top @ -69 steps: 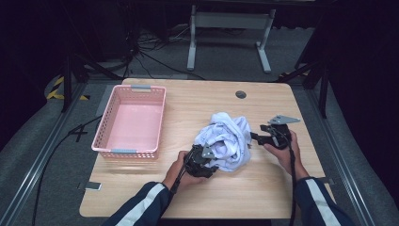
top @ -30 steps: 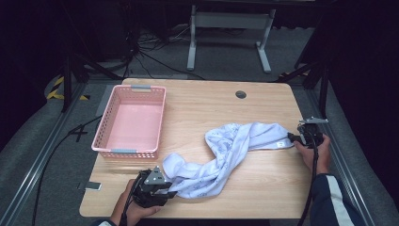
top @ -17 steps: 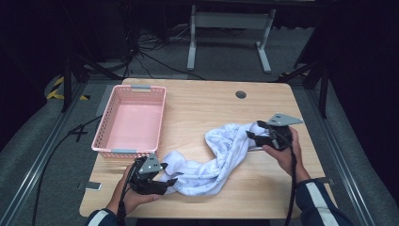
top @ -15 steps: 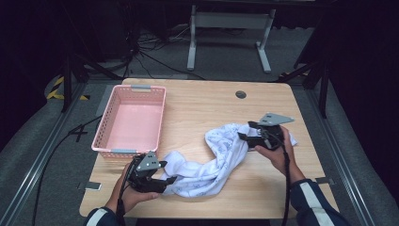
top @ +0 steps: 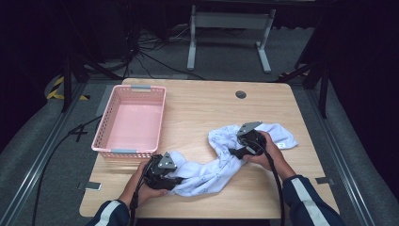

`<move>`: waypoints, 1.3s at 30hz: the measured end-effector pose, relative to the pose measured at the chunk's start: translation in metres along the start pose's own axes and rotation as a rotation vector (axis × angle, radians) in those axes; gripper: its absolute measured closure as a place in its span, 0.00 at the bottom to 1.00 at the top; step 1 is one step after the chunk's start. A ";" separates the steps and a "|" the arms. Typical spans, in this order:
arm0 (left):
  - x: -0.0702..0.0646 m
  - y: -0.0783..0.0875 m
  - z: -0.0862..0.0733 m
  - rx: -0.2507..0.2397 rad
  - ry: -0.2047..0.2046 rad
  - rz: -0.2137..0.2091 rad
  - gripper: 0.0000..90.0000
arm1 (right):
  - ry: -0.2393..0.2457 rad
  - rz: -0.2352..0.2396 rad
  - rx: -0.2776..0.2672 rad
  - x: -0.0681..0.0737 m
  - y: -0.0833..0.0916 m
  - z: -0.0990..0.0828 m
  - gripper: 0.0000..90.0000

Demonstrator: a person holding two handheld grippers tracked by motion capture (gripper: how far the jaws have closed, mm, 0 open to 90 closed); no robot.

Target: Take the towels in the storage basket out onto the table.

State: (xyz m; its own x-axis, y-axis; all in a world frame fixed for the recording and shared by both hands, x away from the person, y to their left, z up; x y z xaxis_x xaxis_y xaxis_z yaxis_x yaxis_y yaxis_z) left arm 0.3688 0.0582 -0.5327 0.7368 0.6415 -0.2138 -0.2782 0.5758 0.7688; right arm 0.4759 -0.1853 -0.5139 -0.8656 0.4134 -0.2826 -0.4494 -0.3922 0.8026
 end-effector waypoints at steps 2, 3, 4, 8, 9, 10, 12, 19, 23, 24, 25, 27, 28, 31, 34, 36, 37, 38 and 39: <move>0.000 0.003 0.002 -0.020 -0.008 0.009 0.81 | -0.024 -0.017 -0.003 -0.002 0.004 -0.003 0.38; 0.000 0.007 0.004 -0.034 -0.004 0.027 0.87 | -0.036 -0.019 -0.008 -0.002 0.006 -0.004 0.39; 0.001 0.011 0.007 -0.055 -0.016 0.041 0.90 | -0.048 -0.023 -0.008 -0.004 0.010 -0.007 0.42; 0.004 0.032 0.018 -0.134 0.004 0.076 0.91 | -0.059 -0.066 0.015 -0.009 0.023 -0.023 0.45; 0.005 0.036 0.020 -0.147 0.016 0.074 0.92 | -0.080 -0.064 0.006 -0.010 0.028 -0.026 0.45; 0.004 0.038 0.020 -0.155 0.021 0.065 0.92 | -0.094 -0.065 -0.005 -0.011 0.033 -0.029 0.44; 0.004 0.041 0.020 -0.161 0.010 0.083 0.92 | -0.107 -0.064 -0.029 -0.011 0.045 -0.033 0.45; -0.004 0.043 0.021 -0.170 0.011 0.053 0.91 | -0.076 -0.124 -0.036 0.001 0.062 -0.043 0.36; 0.003 0.039 0.013 -0.127 0.023 0.081 0.91 | -0.106 -0.116 -0.218 0.006 0.085 -0.028 0.36; 0.006 0.036 0.008 -0.112 0.046 0.086 0.91 | -0.130 -0.129 -0.303 0.005 0.101 -0.020 0.36; 0.007 0.035 0.005 -0.097 0.056 0.081 0.91 | -0.161 -0.125 -0.367 0.004 0.111 -0.015 0.35; 0.007 0.034 0.003 -0.100 0.059 0.071 0.91 | -0.170 -0.120 -0.340 0.006 0.113 -0.017 0.36; 0.007 0.034 0.000 -0.096 0.072 0.062 0.91 | -0.170 -0.120 -0.340 0.006 0.113 -0.017 0.36; 0.004 0.035 -0.006 -0.087 0.071 0.056 0.91 | -0.178 -0.121 -0.196 0.011 0.090 -0.035 0.37; 0.002 0.035 -0.011 -0.080 0.080 0.050 0.90 | -0.172 -0.080 -0.114 0.018 0.066 -0.048 0.36; 0.003 0.034 -0.015 -0.066 0.079 0.048 0.90 | -0.158 -0.063 -0.078 0.023 0.056 -0.052 0.40; 0.003 0.034 -0.017 -0.060 0.083 0.040 0.90 | -0.159 -0.066 -0.061 0.024 0.051 -0.054 0.44; 0.003 0.034 -0.018 -0.059 0.086 0.040 0.90 | -0.154 -0.059 -0.041 0.026 0.046 -0.055 0.50; 0.004 0.035 -0.018 -0.059 0.088 0.045 0.90 | -0.144 -0.062 -0.038 0.026 0.044 -0.055 0.57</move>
State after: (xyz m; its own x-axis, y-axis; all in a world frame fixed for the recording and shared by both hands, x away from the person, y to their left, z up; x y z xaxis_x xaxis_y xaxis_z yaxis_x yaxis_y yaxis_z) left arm 0.3512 0.0901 -0.5180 0.6665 0.7079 -0.2336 -0.3480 0.5726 0.7424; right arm 0.4209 -0.2373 -0.5149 -0.7966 0.5501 -0.2504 -0.5114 -0.3924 0.7645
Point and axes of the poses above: each handheld gripper's, and its own axes: y roughly backward along the jaws, z roughly out of its top, x roughly to its left, the point moved 10 cm from there along -y, roughly forward along the jaws, and after that the axes turned 15 degrees about y, right-handed, at the moved point
